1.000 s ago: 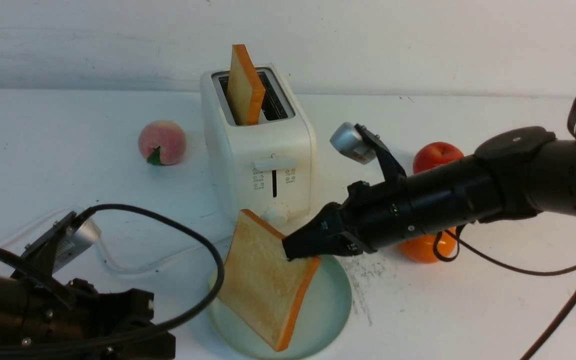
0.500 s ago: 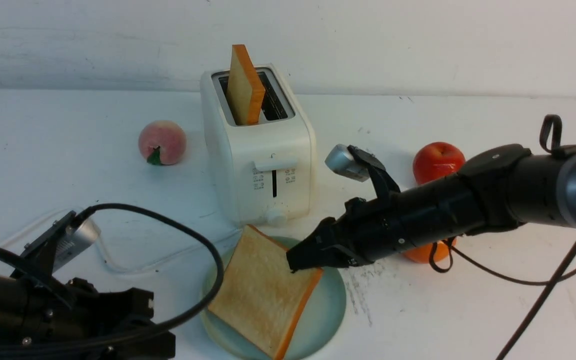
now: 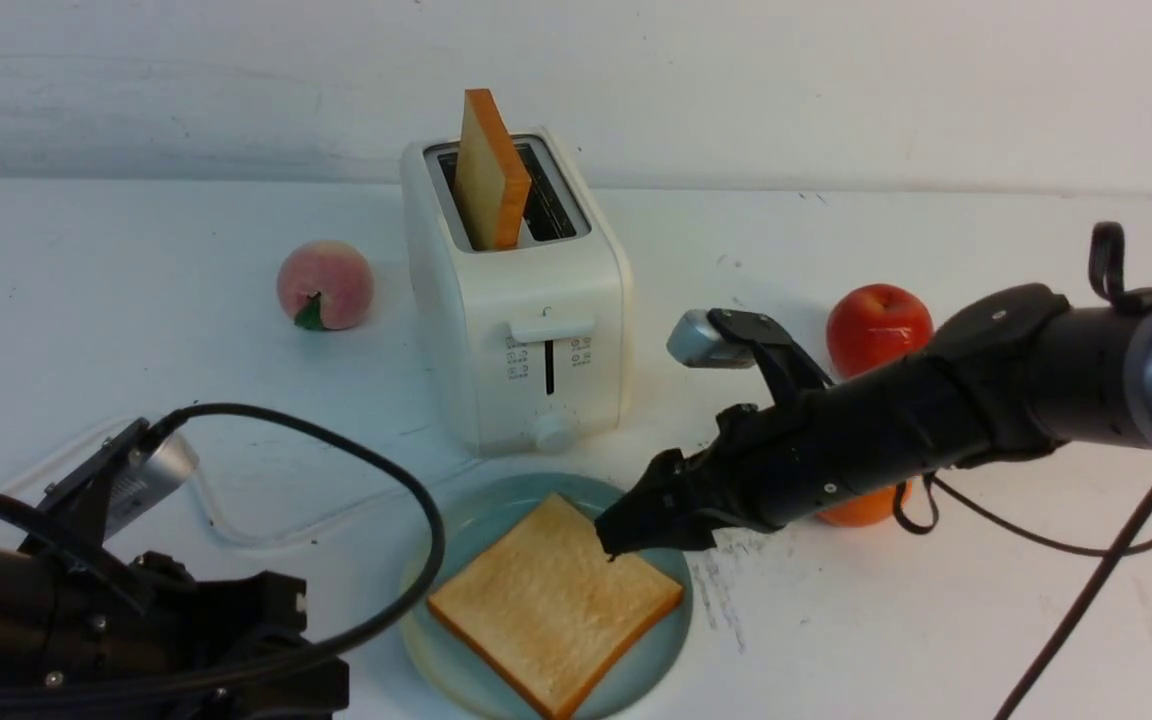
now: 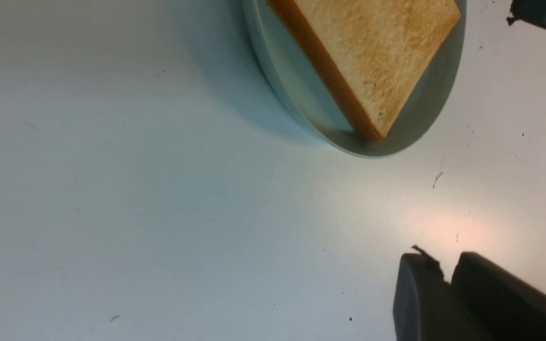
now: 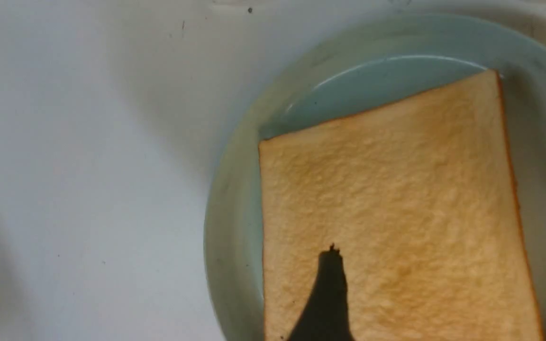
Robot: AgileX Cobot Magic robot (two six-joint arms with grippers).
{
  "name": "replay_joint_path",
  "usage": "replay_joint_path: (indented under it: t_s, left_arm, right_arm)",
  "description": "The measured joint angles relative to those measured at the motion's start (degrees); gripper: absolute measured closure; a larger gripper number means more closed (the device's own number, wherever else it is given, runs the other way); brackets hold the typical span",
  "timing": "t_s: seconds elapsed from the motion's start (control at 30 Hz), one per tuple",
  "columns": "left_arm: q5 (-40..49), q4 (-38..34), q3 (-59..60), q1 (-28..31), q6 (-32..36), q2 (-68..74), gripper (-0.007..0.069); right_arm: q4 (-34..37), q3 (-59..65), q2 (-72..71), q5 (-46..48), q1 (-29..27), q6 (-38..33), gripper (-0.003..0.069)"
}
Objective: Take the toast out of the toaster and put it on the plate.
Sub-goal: Use the right arm to put a slice of bread into the plate, then use the left arm to take out a slice of bread
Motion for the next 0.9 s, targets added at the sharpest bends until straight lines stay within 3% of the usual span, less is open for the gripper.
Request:
replay_joint_path:
  t_s: [0.13,0.23,0.37,0.4,0.43,0.47,0.53,0.63,0.77,0.83,0.9]
  left_arm:
    - [0.00,0.00,0.00,0.00,0.00,0.00,0.0524]
    - [-0.28,0.00,0.00,0.00,0.00,0.00,0.0521]
    - [-2.36,-0.48,0.00,0.00,0.00,0.00,0.0516]
    - [-2.37,-0.55,0.00,0.00,0.00,0.00,0.0516]
    - [-3.08,-0.92,0.00,0.00,0.00,0.00,0.0515]
    - [-3.16,-0.89,0.00,0.00,0.00,0.00,0.0515]
    - [-3.85,-1.73,0.00,0.00,0.00,0.00,0.0515]
    - [-4.48,-2.70,0.00,0.00,0.00,0.00,0.0515]
    - [-6.12,-3.64,0.00,0.00,0.00,0.00,0.0513]
    - [-6.59,-3.88,0.00,0.00,0.00,0.00,0.0512]
    - [-7.80,-5.05,0.00,0.00,0.00,0.00,0.0509]
  right_arm:
    - [-0.93,0.00,-3.43,4.77,-4.68,1.86,0.0106]
    - [-2.01,0.00,-6.86,7.47,-8.23,5.25,0.0172]
    - [-7.09,0.00,-14.42,9.42,-12.38,10.52,0.0408]
    - [-7.81,0.00,-15.13,9.42,-12.49,10.80,0.0420]
    - [-10.67,0.00,-18.10,9.73,-13.26,12.10,0.0519]
    - [-11.11,0.00,-18.10,9.81,-13.32,12.10,0.0531]
    - [-17.63,0.00,-22.77,10.80,-13.85,15.86,0.0649]
    - [-25.19,0.00,-27.53,11.57,-13.96,22.21,0.0672]
    - [-45.39,0.00,-36.15,13.89,-14.02,42.55,0.0664]
    - [-50.04,0.00,-37.61,14.99,-14.02,47.55,0.0663]
    - [-61.00,0.06,-40.82,18.93,-14.08,59.96,0.0663]
